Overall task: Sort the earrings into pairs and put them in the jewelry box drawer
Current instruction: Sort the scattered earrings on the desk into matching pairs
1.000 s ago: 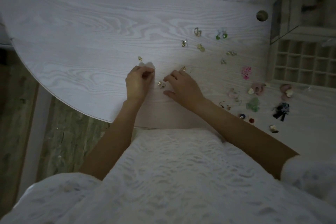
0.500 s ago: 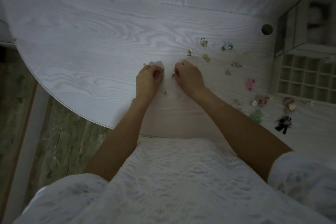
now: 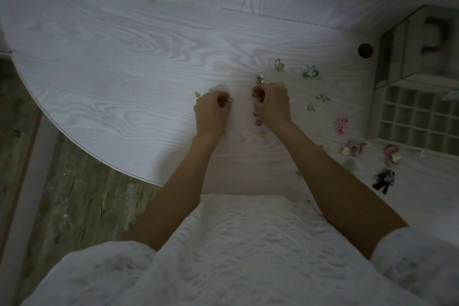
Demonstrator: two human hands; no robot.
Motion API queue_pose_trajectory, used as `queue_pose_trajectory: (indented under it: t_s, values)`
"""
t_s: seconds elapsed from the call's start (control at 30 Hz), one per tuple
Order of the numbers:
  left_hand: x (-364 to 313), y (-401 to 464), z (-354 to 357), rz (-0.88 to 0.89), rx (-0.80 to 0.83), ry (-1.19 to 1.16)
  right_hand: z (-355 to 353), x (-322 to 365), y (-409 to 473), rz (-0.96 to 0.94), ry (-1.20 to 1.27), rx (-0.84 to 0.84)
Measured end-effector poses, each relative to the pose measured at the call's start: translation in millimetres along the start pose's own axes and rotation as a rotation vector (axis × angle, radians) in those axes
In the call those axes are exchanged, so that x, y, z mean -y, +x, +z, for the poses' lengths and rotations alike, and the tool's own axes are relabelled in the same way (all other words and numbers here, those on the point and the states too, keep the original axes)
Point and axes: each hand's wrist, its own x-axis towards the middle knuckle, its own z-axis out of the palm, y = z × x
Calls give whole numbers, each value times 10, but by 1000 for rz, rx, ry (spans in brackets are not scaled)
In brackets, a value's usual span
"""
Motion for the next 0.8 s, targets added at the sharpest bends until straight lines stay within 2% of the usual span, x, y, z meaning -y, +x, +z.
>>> queue_pose_trajectory:
  t_s: [0.2,0.4,0.53,0.67,0.8]
  values:
    - [-154,90,169,72,38,-58,82,53,17,-11,101,10]
    - [-137,133,148,-50,66,-227,-86,-21,-66,-12,160,10]
    - [-9,25,-84,40,75,-180,-274,-250,-274,-124,89,-1]
    - [310,-211,-360,209,-19,1,-327,-473,-579,-200,-48,43]
    - [515,-422,-394,182,7,72,-166,-468,-764,-236,-61,121]
